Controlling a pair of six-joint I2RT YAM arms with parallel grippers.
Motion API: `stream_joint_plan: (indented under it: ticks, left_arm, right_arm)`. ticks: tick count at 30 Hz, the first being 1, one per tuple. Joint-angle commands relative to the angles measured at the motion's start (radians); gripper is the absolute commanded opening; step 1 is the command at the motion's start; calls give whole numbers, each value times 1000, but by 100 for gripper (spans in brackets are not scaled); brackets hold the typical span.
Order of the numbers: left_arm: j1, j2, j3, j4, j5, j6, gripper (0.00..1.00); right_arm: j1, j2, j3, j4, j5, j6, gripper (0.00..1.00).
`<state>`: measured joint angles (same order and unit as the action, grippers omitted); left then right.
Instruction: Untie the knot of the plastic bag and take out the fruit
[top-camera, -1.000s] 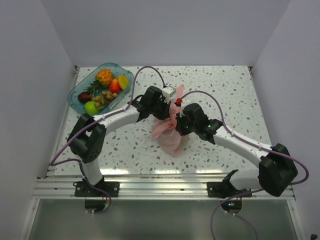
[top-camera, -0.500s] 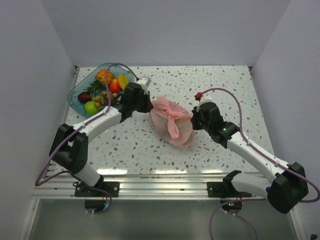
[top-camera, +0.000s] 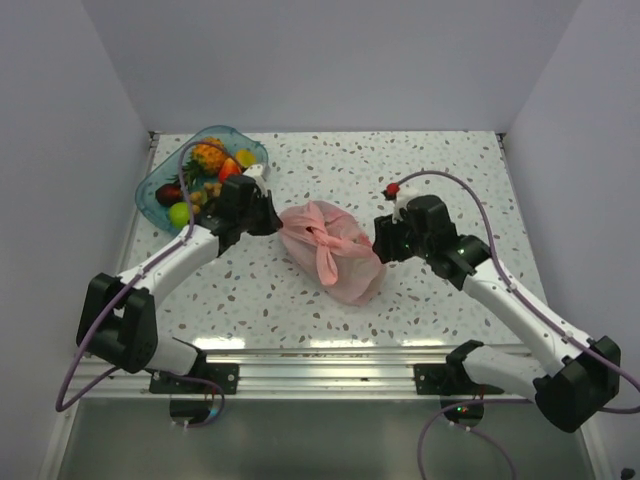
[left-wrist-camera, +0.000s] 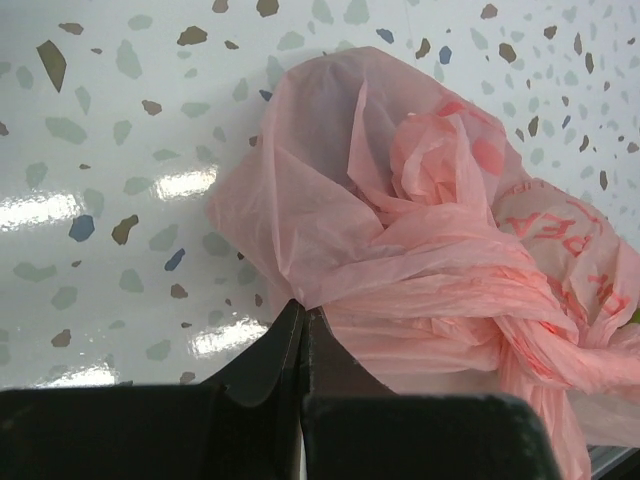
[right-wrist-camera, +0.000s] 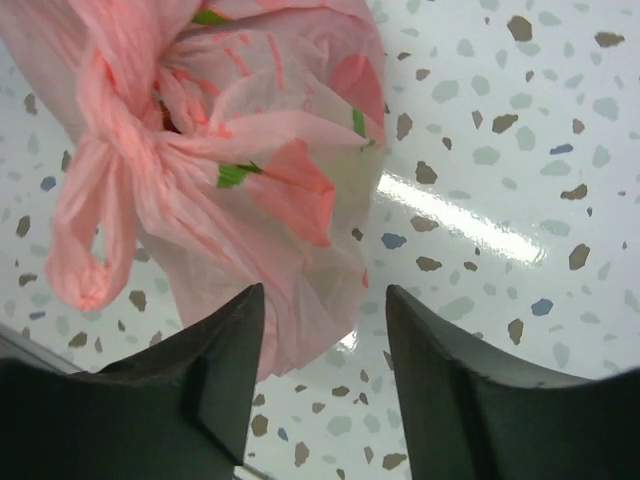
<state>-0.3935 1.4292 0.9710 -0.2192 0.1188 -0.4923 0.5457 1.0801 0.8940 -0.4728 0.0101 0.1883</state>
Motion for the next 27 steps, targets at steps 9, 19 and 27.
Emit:
stream_joint_plan:
  ticks: [9, 19, 27]
  left_arm:
    - [-67, -102, 5, -91, -45, 110, 0]
    - [-110, -125, -6, -104, -80, 86, 0]
    - [-113, -158, -37, -108, -116, 64, 0]
  right_arm:
    - [147, 318, 437, -170, -187, -280, 61]
    - [227, 454, 430, -81, -84, -231, 55]
    - [234, 484, 382, -49, -71, -237, 49]
